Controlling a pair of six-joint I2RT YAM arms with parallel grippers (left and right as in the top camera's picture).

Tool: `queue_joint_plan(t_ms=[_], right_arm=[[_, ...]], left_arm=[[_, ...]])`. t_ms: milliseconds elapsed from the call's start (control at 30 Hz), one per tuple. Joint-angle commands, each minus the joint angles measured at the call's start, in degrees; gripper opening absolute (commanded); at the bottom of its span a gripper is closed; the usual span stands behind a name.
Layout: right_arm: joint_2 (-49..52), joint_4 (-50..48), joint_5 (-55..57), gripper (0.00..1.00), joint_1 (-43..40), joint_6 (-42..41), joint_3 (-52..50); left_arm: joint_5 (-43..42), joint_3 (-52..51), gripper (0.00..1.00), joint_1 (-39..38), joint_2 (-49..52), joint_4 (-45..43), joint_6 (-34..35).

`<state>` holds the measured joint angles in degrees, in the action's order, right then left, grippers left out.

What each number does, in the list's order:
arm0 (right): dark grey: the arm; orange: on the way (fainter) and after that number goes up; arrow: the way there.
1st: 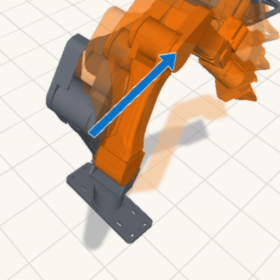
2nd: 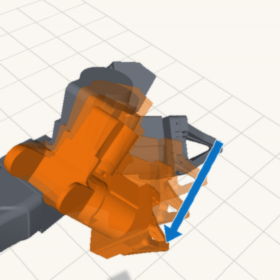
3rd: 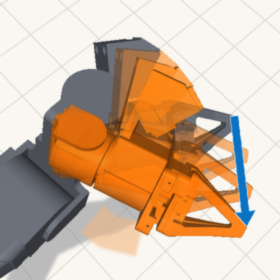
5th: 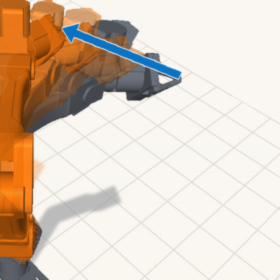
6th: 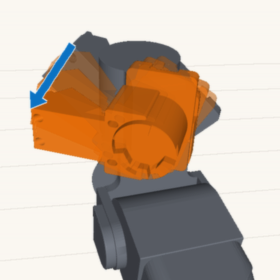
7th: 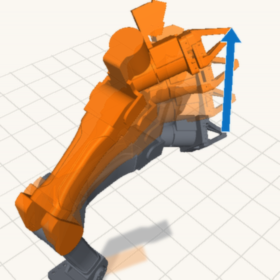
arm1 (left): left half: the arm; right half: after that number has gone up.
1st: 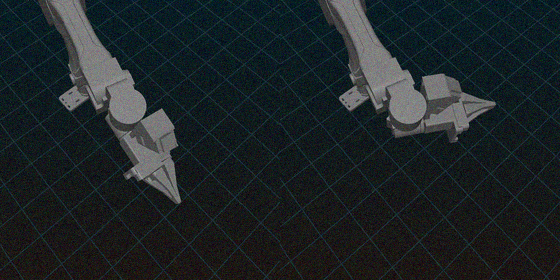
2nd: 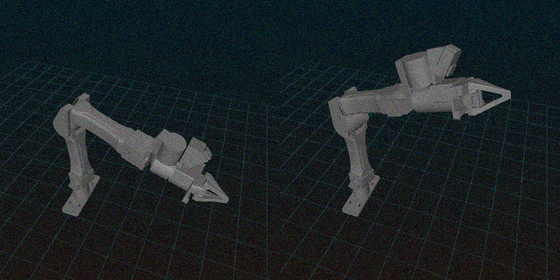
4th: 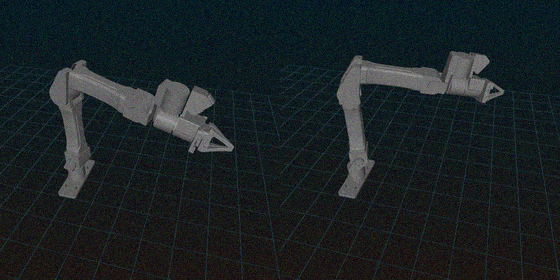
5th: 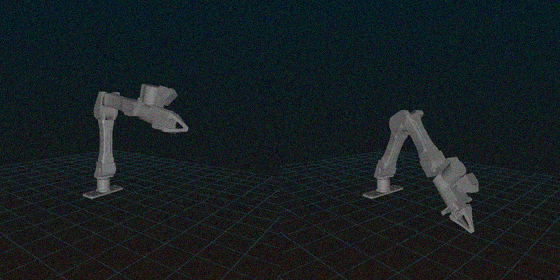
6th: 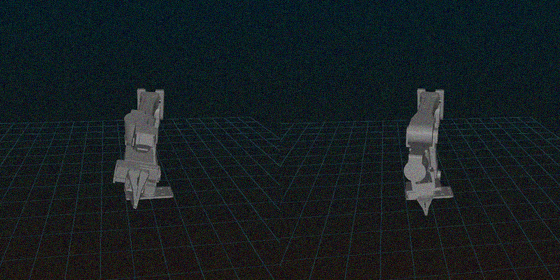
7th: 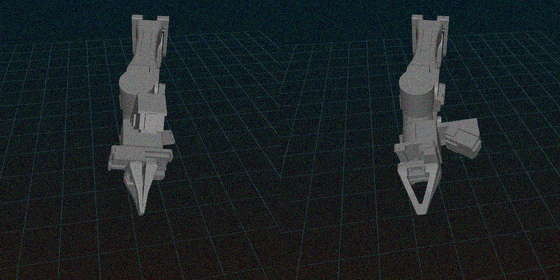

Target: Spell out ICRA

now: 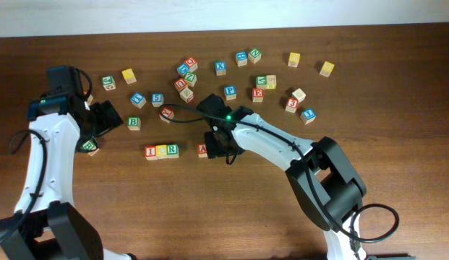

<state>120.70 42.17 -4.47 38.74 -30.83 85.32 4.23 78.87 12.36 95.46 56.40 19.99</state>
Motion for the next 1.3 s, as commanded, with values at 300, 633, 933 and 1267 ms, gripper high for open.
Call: queue_joint_plan(t_ms=[300, 633, 933, 1267], right_arm=[[1.55, 1.90, 0.68, 0.50, 0.24, 0.31, -0.74], [1.55, 1.75, 0.68, 0.51, 0.24, 0.31, -0.74], [1.55, 2.08, 3.34, 0.50, 0.24, 0.31, -0.74], [1.55, 4.17, 7.15, 0.50, 0.20, 0.26, -0.74]], left_arm=[[-0.39, 0.13, 0.99, 0.17, -0.17, 0.04, 0.35], [-0.42, 0.13, 0.99, 0.17, -0.17, 0.04, 0.35], [-0.39, 0.13, 0.99, 0.17, -0.17, 0.04, 0.35], [-0.39, 0.13, 0.99, 0.17, -0.17, 0.04, 0.35]])
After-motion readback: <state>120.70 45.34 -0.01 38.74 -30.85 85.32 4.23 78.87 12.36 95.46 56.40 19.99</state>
